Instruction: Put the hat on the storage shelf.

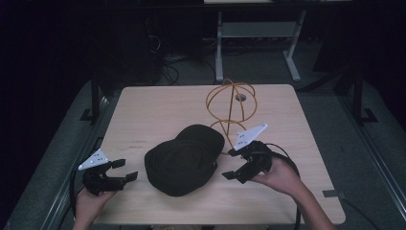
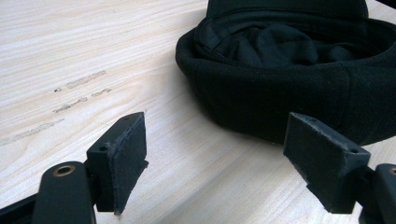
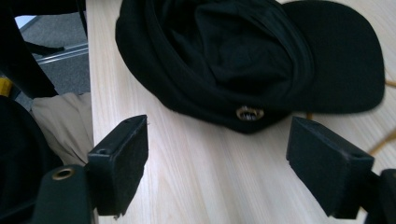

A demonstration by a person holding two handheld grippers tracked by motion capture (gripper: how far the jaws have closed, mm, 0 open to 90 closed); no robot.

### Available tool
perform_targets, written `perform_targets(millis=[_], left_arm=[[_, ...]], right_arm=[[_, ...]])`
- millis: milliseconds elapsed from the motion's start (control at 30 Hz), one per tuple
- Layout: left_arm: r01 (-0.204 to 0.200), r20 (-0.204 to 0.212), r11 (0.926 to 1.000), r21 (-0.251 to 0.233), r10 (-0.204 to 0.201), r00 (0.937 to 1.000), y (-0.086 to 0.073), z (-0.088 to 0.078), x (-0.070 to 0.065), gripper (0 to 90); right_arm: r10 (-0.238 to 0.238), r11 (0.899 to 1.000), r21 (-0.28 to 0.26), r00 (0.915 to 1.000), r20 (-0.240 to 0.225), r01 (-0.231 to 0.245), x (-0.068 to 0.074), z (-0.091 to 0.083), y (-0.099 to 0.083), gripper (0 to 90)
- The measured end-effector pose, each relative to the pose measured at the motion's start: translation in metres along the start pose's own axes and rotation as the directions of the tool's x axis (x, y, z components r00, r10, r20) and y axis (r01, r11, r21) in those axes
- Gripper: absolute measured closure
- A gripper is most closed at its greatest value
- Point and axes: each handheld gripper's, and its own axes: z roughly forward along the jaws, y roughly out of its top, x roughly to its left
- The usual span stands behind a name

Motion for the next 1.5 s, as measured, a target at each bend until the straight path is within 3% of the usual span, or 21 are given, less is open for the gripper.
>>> perform_targets(millis=[567, 1000, 1500], left_arm=[[-0.007, -0.002, 1.0, -0.002, 0.007, 1.0, 0.0, 0.0, 0.0, 20.7], [-0.011, -0.004, 0.9999, 0.004, 0.011, 0.9999, 0.0, 0.0, -0.001, 20.7], [-0.011, -0.001, 0.9999, -0.004, 0.011, 0.9999, 0.0, -0.001, -0.001, 20.4]], right_arm=[[-0.088, 0.995, 0.038, 0.9949, -0.049, 0.09, 0.005, 0.034, 0.039, 32.4], [-0.129, 0.988, 0.068, 0.9864, -0.101, 0.136, 0.011, 0.059, 0.053, 40.0], [-0.199, 0.96, 0.161, 0.9636, -0.178, 0.228, 0.026, 0.102, 0.068, 54.9]])
